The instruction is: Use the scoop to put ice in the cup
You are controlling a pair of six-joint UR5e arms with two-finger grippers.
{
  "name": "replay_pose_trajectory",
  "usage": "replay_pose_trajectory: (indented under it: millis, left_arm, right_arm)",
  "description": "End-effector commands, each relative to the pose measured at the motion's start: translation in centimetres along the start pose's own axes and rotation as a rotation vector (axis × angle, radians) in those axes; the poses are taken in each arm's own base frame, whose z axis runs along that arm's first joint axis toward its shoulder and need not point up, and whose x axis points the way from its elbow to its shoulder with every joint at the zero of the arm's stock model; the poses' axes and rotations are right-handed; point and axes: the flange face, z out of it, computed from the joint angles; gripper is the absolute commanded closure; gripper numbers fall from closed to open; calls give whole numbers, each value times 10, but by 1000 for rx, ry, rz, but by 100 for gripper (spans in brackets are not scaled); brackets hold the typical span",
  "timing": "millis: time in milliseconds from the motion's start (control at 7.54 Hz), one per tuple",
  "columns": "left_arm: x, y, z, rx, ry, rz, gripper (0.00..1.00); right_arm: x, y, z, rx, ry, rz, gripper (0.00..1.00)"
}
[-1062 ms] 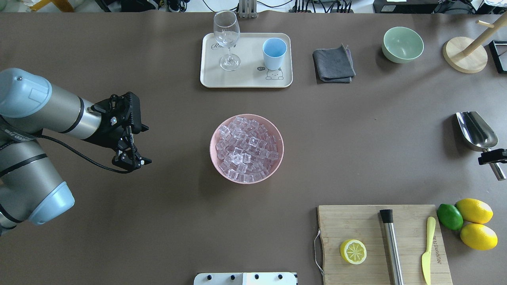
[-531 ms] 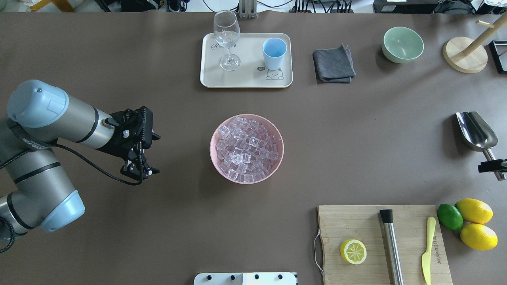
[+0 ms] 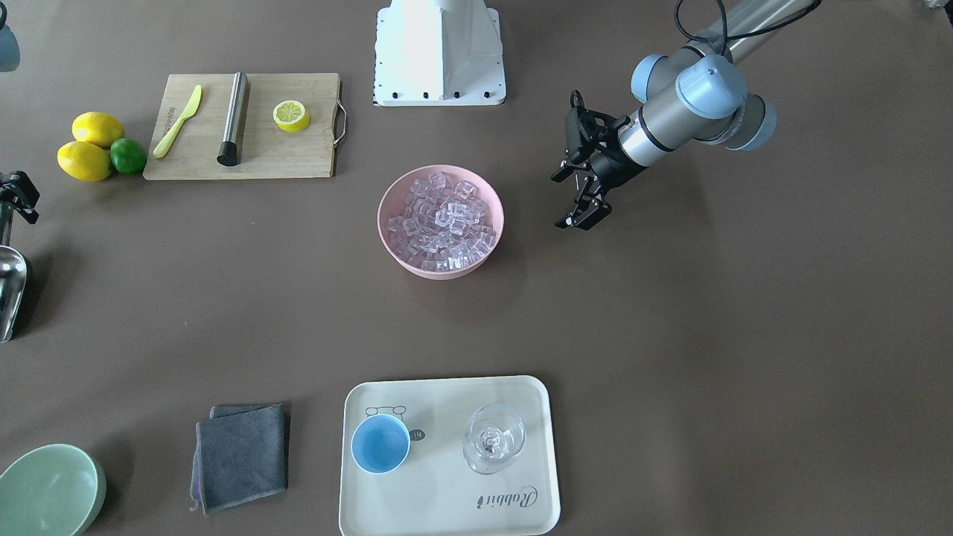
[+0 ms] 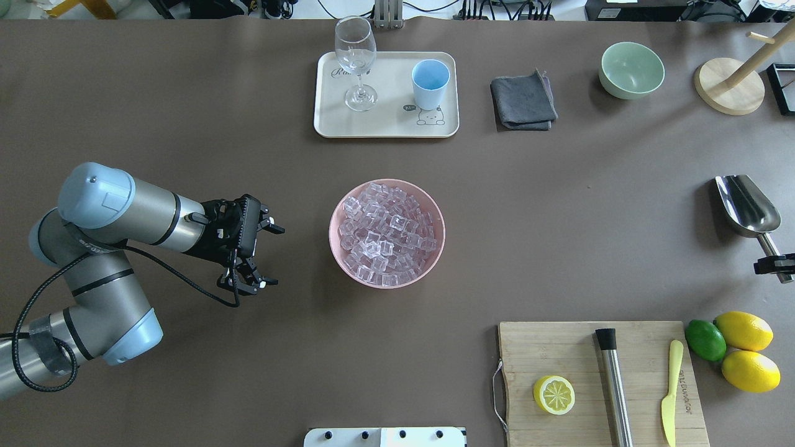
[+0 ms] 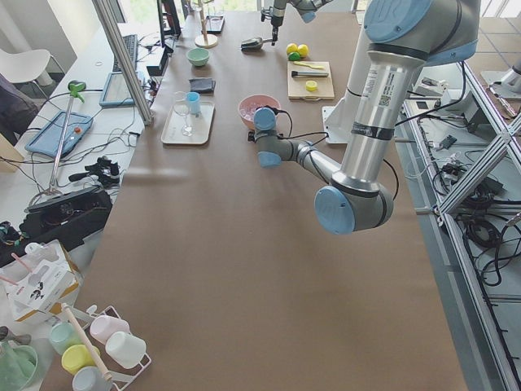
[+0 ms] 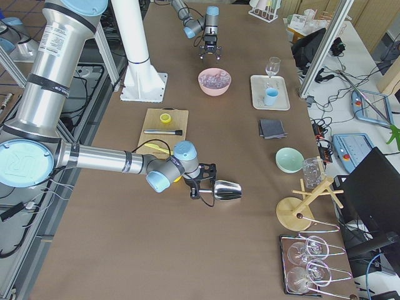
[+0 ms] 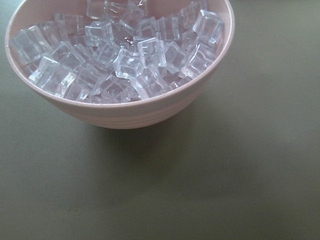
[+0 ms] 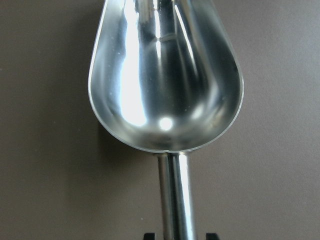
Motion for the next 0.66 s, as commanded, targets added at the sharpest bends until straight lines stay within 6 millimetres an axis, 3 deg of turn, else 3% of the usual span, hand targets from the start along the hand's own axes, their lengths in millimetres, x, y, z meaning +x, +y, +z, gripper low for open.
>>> replay_pose_trajectory:
  millis: [0, 265, 531]
  left_arm:
    - [-4, -5, 3, 27, -23, 17, 1]
    - [-7, -23, 27, 9, -34, -11, 1]
    - [-13, -27, 30, 8, -65, -79, 1]
  right_arm:
    - [-2, -1, -1, 0, -6, -15, 100]
    - [-9, 0, -10, -13, -41, -105, 100]
    - [-14, -4, -30, 2, -74, -198, 100]
